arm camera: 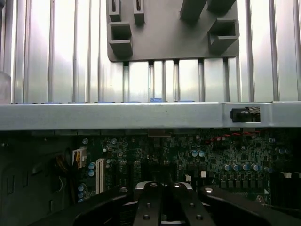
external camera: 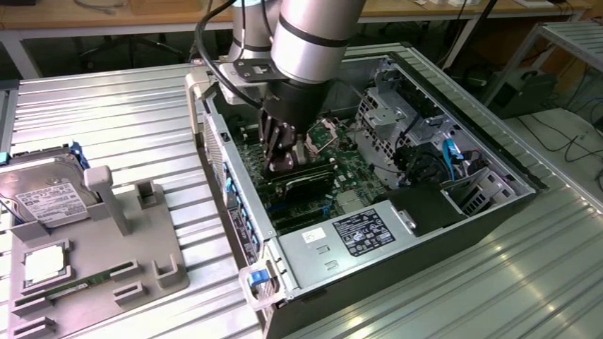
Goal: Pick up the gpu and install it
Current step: 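Press down on the gpu until it lock into place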
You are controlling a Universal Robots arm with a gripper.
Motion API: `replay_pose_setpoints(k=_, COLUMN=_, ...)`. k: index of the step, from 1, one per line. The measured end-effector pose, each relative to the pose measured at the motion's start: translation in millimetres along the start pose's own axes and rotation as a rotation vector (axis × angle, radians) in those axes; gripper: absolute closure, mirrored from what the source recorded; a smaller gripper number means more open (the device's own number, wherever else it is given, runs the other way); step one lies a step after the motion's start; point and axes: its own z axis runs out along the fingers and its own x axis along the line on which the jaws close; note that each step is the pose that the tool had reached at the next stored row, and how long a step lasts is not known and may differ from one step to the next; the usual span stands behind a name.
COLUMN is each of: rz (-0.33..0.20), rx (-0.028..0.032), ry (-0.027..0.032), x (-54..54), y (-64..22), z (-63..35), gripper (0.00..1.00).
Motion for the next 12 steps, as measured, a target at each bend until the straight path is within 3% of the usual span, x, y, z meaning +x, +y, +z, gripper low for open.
replay_pose_setpoints(k=1, rz=0.000, rx=-0.0001, ry=-0.0001, x=0.0, y=1.1, z=0.2, gripper=0.89)
replay_pose_setpoints(k=3, rz=0.000, rx=-0.0097, ry=0.0001, x=0.0, y=1.2, z=0.2, gripper=0.89)
replay_pose_setpoints(k=4, rz=0.000, rx=-0.0195, ry=0.0000, x=0.0, y=1.2, z=0.3, gripper=0.89)
replay_pose_setpoints(k=6, rz=0.000, rx=-0.0455, ry=0.0002, x=0.0, y=1.2, z=0.2, gripper=0.89)
replay_pose_setpoints(k=8, rz=0.000, rx=-0.0655, ry=0.0004, x=0.0, y=1.2, z=0.2, gripper=0.89)
replay_pose_setpoints(k=10, rz=0.000, rx=-0.0719, ry=0.0007, x=0.0, y=1.7, z=0.3, gripper=0.89)
replay_pose_setpoints(k=12, rz=0.000, rx=-0.0718, ry=0.0017, x=-0.2, y=5.2, z=1.4, gripper=0.89)
